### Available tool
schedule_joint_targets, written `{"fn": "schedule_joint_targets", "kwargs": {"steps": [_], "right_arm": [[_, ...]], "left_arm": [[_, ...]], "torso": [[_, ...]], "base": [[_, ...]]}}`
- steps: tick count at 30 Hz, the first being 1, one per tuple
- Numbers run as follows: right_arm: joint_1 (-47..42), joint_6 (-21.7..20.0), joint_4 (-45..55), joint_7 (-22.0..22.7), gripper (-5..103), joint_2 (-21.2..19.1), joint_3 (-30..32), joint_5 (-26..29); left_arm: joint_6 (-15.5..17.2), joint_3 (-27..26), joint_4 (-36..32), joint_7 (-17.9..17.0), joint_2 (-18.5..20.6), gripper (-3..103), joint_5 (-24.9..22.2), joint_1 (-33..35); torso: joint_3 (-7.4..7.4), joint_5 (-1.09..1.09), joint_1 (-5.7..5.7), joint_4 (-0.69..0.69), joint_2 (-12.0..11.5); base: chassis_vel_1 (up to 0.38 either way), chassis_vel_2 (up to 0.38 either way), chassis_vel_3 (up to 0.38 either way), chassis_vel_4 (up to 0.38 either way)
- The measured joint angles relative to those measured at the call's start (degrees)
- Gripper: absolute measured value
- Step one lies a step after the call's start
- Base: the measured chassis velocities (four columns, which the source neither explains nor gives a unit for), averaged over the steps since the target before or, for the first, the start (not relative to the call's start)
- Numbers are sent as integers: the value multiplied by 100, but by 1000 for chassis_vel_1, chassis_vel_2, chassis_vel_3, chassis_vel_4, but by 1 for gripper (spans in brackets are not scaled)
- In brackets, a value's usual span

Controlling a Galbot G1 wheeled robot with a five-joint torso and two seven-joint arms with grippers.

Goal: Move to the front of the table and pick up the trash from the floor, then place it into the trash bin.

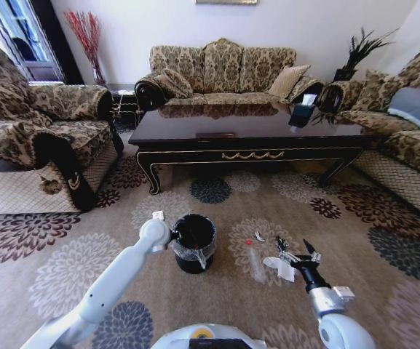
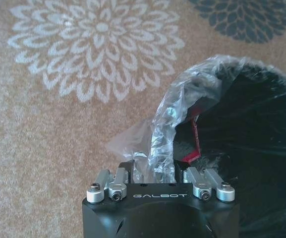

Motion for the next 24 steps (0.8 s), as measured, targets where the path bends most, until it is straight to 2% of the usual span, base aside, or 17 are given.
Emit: {"fn": "schedule_joint_targets", "kwargs": {"steps": [3,4,7,9,12,15,16,18,20,24], "right_arm": [[-20,1,0,-1,100,2,9,6],[-31,5,0,-2,100,2,11,6],[-42,14,0,-3,100,17,17,4],[-42,15,3,-3,100,27,18,4],[-53,22,9,-3,100,41,16,4],[-57,26,9,-3,100,36,6,3],[-63,31,9,-3,100,18,4,-1],[-66,32,10,-4,100,12,3,-1],[-68,33,23,-4,100,3,8,-1],[-73,34,27,-3,100,-4,15,26]], "left_arm": [[1,31,118,-1,-27,45,-28,-28],[1,41,168,-1,-39,48,-29,-39],[10,69,243,2,-59,37,-27,-55],[13,71,243,8,-60,37,-34,-55],[14,62,229,-19,-57,23,-103,-29],[13,47,231,-37,-54,17,-115,-22],[18,41,244,-49,-50,7,-123,-22],[24,37,245,-49,-49,7,-126,-22],[35,37,246,-53,-27,1,-144,-21],[24,28,154,-69,50,0,-216,-23]], "torso": [[0,0,0,0,0],[0,0,0,0,0],[0,0,0,0,0],[0,0,0,0,0],[0,0,0,0,0],[0,1,0,2,0],[0,-2,0,1,0],[0,-2,0,0,0],[0,-1,0,-1,0],[0,-1,0,0,0]], "base": [[0,0,0,0],[0,0,0,0],[0,0,0,0],[0,0,0,0],[0,0,0,0],[0,0,0,0],[0,0,0,0],[0,0,0,0],[0,0,0,0],[0,0,0,0]]}}
